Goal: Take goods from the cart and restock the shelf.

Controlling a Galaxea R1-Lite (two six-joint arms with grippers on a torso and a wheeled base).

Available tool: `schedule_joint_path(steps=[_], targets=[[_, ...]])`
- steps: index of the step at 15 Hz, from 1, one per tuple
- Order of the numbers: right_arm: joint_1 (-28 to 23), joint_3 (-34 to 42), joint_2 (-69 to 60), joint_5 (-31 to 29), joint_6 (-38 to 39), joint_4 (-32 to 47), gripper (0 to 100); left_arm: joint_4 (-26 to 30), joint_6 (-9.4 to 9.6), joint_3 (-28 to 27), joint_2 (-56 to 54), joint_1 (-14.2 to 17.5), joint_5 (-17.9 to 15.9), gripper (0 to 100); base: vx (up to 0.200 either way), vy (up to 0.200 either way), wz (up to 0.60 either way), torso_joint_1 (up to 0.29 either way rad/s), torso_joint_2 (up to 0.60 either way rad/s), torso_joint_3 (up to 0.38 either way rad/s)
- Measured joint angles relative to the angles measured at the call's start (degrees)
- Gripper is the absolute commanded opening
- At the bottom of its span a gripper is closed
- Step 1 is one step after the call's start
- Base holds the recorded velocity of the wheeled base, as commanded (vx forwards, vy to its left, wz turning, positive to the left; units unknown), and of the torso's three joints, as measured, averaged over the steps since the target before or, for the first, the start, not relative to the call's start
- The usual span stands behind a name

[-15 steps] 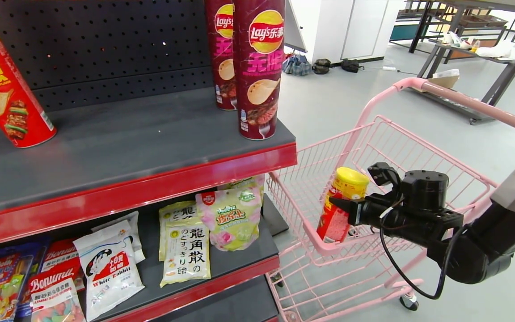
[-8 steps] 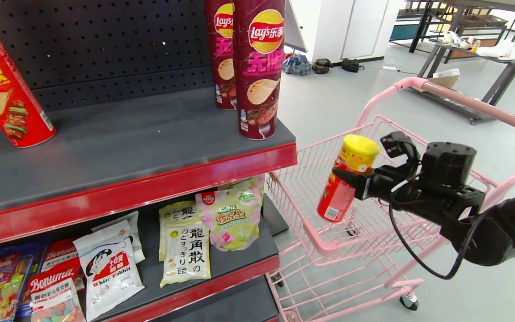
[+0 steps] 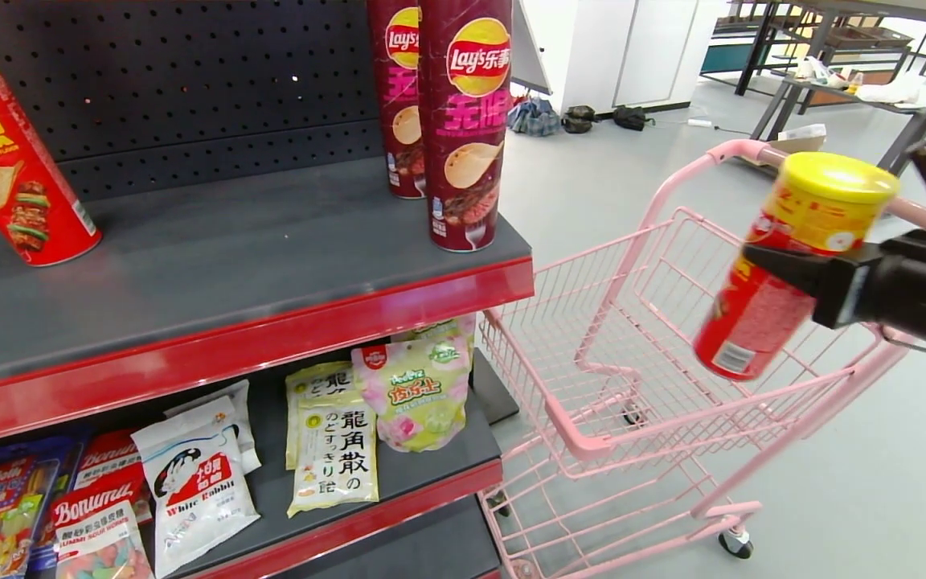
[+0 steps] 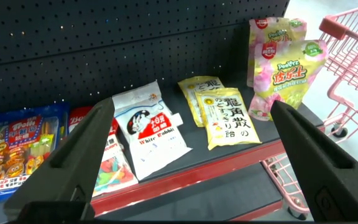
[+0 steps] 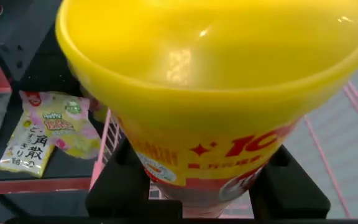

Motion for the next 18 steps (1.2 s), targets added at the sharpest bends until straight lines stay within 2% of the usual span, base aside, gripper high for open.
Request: schedule_joint_path(steps=[2,4,6,11,18], targets=[[-2.0,2.1,-9.9,-1.5,-0.1,10.5,0,0.0,0.0,0.0,0.0,0.0,0.0,100,0.0,0.0,0.0,0.0,0.0,0.0],[-4.4,3.9,-19.9,-2.3,-0.1,26.0,0,0.0,0.02,0.0,0.0,0.0,0.0,100,0.0,0.0,0.0,0.0,0.0,0.0],[-7.4,5.6,-27.2,-2.6,-0.1,32.9,0,0.0,0.0,0.0,0.0,0.0,0.0,100,0.0,0.0,0.0,0.0,0.0,0.0],[-10.3,7.8,-34.7,-2.8,-0.2,34.0,0,0.0,0.02,0.0,0.0,0.0,0.0,100,0.0,0.0,0.0,0.03,-0.1,-0.072],[-10.4,8.9,-36.4,-2.6,-0.4,34.0,0,0.0,0.0,0.0,0.0,0.0,0.0,100,0.0,0.0,0.0,0.166,-0.51,-0.348]])
